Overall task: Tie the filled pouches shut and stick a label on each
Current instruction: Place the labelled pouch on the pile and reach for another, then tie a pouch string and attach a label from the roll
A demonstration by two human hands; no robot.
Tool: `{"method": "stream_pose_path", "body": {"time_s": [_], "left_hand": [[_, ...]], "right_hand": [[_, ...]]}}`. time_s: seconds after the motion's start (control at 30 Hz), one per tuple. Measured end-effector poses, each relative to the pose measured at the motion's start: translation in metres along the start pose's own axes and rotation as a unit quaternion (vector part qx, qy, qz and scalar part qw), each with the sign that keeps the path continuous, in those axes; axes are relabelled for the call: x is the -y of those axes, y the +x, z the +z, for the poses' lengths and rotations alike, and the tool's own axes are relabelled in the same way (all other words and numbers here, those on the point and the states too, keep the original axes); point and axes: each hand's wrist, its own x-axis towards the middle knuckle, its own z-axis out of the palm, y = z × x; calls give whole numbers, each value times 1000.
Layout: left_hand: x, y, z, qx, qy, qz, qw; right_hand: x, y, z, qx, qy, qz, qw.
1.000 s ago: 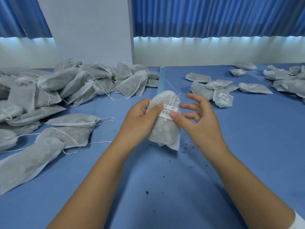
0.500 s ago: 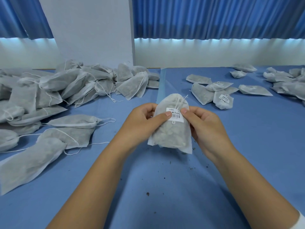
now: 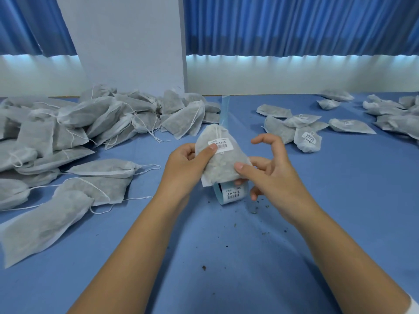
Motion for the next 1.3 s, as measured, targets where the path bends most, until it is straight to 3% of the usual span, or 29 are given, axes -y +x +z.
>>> {"method": "stream_pose_path", "body": {"time_s": [0.13, 0.3, 0.43, 0.5, 0.57, 0.67, 0.73, 0.83, 0.9, 1.03, 1.3], "left_hand": [[2, 4, -4, 8, 34, -28, 999], [-1, 9, -15, -5, 92, -53, 994], [-2, 15, -25, -41, 86, -67, 993], [0, 18, -28, -55, 116, -59, 990], [3, 21, -33, -79, 184, -30, 979], [9, 24, -42, -97, 359, 17, 928], [13, 24, -47, -105, 507, 30, 855], [12, 21, -48, -110, 652, -20, 750], [10, 22, -47, -88, 681, -81, 723], [14, 32, -61, -75, 666, -144, 728], [26, 42, -81, -98, 621, -20, 777]], "right_hand": [[1, 2, 0, 5, 12, 1, 1000], [4, 7, -20, 0, 19, 100, 995], [7, 14, -33, -155, 231, 29, 960], [7, 16, -38, -164, 298, 3, 940], [2, 17, -36, -137, 270, 24, 953], [-5, 15, -27, -96, 184, 67, 976], [-6, 13, -24, -80, 145, 82, 983], [-6, 12, -21, -71, 106, 89, 988], [-6, 11, -20, -84, 92, 74, 989], [-6, 10, -18, -98, 62, 52, 992], [-9, 10, -15, -42, 18, 73, 996]]}}
